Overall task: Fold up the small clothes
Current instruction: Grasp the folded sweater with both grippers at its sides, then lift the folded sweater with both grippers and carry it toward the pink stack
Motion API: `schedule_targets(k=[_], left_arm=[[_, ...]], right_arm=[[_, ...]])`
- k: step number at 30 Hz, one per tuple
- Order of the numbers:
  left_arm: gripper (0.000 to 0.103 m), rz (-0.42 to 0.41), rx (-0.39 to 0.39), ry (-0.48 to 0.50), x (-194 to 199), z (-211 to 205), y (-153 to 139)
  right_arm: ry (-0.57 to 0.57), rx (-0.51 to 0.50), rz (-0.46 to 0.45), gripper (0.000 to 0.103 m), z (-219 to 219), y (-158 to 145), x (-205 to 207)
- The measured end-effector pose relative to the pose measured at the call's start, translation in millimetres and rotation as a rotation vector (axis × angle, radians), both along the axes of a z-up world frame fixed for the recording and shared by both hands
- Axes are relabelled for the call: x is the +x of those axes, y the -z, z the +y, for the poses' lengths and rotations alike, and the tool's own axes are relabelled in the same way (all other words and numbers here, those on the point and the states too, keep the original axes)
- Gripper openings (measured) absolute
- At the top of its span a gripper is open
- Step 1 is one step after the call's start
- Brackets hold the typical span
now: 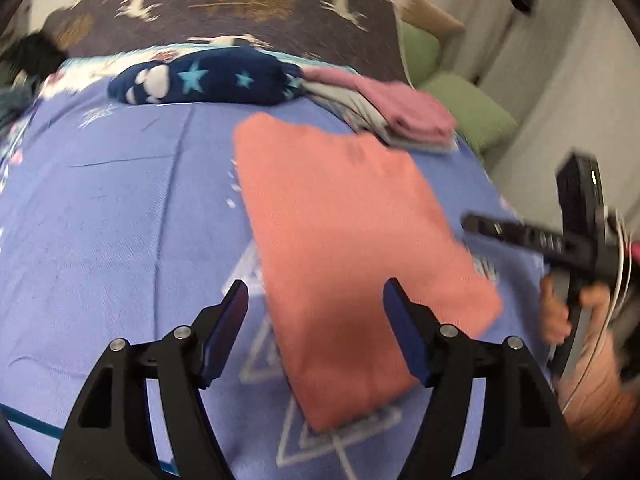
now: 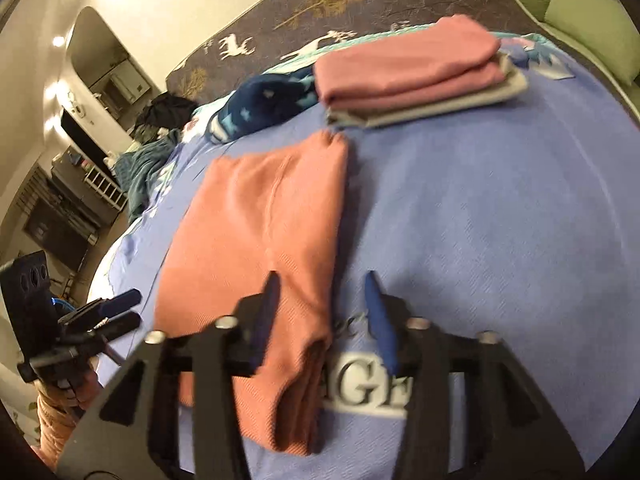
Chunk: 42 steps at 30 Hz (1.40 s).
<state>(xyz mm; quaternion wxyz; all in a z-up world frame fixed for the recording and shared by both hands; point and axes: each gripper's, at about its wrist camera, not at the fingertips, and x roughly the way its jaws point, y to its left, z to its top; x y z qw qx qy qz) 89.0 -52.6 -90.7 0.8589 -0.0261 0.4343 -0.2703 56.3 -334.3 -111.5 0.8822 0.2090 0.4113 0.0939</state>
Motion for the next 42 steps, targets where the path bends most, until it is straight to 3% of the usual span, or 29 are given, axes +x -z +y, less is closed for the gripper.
schedule_targets(k=[5, 13, 32, 39, 42], left_arm=[[0.071, 0.1, -0.057, -0.018, 37, -5, 15], [0.071, 0.179, -0.086, 0.002, 67, -15, 38], [0.073, 0.184, -0.088, 0.057, 108, -30, 45], [0.073, 0.133, -0.031, 0.059, 115, -46, 46], [0.073, 0.118, -0.038, 0.052, 117, -47, 47]], right_arm=[[-0.034, 0.034, 0.052, 0.059, -3, 7, 25], [-0.101, 0.025, 0.075, 0.06, 9, 20, 41], [-0.187, -0.004, 0.065, 0.062, 21, 24, 72], [-0.2, 0.002, 0.05, 0.062, 23, 26, 78], [-0.201, -0.001, 0.038, 0.056, 25, 28, 81]])
